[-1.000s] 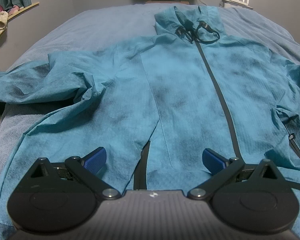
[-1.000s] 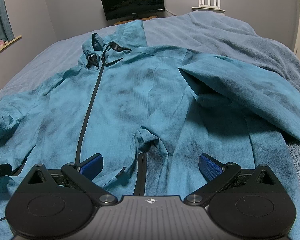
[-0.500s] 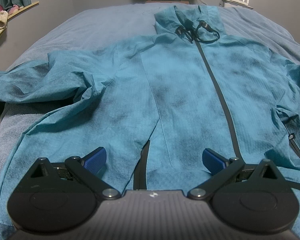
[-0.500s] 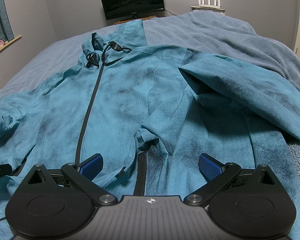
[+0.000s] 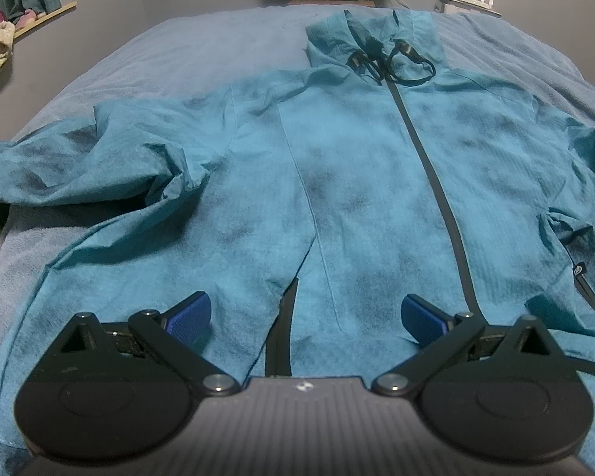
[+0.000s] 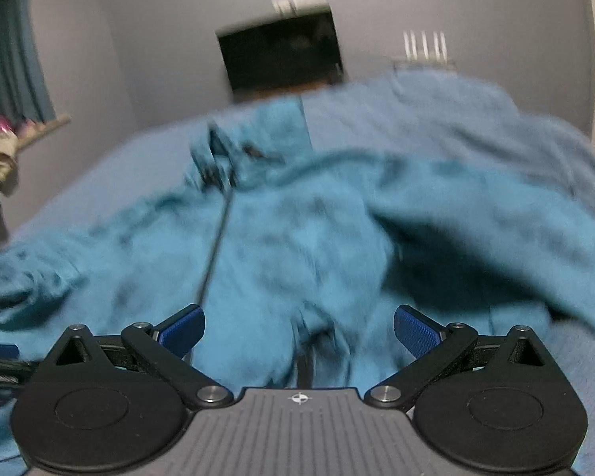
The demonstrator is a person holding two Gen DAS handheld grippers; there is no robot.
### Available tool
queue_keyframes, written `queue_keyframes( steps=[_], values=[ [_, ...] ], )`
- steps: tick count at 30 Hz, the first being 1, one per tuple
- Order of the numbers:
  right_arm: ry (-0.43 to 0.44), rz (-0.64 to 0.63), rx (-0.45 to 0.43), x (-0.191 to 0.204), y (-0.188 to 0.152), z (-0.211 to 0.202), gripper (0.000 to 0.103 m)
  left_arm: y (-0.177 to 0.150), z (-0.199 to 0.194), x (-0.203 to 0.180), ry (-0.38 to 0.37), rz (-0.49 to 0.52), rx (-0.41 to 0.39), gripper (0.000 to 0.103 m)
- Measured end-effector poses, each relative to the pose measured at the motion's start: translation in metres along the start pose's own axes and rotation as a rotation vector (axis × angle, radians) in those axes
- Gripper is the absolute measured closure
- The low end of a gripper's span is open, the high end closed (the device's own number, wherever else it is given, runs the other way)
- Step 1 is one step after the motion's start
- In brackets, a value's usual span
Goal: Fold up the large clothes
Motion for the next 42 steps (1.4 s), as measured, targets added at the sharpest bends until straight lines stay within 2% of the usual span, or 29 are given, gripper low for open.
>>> queue_keyframes(
  steps=[3, 5, 8, 10, 12, 17, 21, 23, 26, 29, 34, 39, 42],
  values=[
    [-0.039, -0.091, -0.102, 0.010, 0.014, -0.022, 0.000, 0.003, -0.004, -0.004, -0.026, 0.023, -0.013, 0.000],
    [-0.076, -0.132, -0.134, 0.015, 0.023, -0.033, 0.000, 0.018, -0.018, -0.003, -0.087, 0.033, -0.085, 0.000],
    [-0.116, -0.138, -0.096, 0.012, 0.033, -0.038, 0.000, 0.034, -0.035, 0.000, -0.131, 0.042, -0.193, 0.000],
    [-0.117, -0.084, -0.047, 0.001, 0.039, -0.040, 0.000, 0.038, -0.036, 0.000, -0.170, 0.071, -0.215, 0.000],
    [-0.097, -0.024, -0.010, -0.014, 0.037, -0.043, 0.000, 0.034, -0.029, 0.000, -0.173, 0.091, -0.204, 0.000],
    [-0.130, 0.109, 0.080, -0.063, 0.021, -0.047, 0.000, 0.009, 0.001, 0.000, -0.148, 0.119, -0.109, 0.000],
    [-0.103, 0.414, 0.155, -0.111, -0.012, -0.064, 0.003, -0.007, 0.021, -0.001, -0.123, 0.186, -0.030, 0.000],
    [-0.083, 0.558, 0.168, -0.127, -0.033, -0.070, 0.014, -0.007, 0.023, -0.005, -0.135, 0.197, -0.025, 0.000],
    [-0.099, 0.643, 0.120, -0.134, -0.047, -0.081, 0.027, -0.008, 0.025, -0.003, -0.139, 0.191, -0.027, 0.000],
    [-0.122, 0.697, 0.083, -0.139, -0.053, -0.079, 0.031, -0.005, 0.027, -0.001, -0.141, 0.174, -0.015, 0.000],
    [-0.139, 0.847, 0.019, -0.160, -0.064, -0.059, 0.033, 0.002, 0.030, 0.006, -0.145, 0.131, -0.008, 0.000],
    [-0.255, 0.902, -0.083, -0.178, -0.069, -0.058, 0.033, 0.004, 0.031, 0.008, -0.148, 0.116, -0.004, 0.000],
    [-0.359, 0.943, -0.100, -0.198, -0.077, -0.060, 0.033, 0.004, 0.031, 0.008, -0.150, 0.114, -0.004, 0.000]
  ],
)
Point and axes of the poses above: each gripper's, at about its wrist camera, not at the fingertips, and z roughly the way its jaws point, x to its left, y to its top, the point moved 4 cm from there along z, roughly the way its jaws point, and after that the axes turned 14 degrees about -z, right-handed, at the moved point
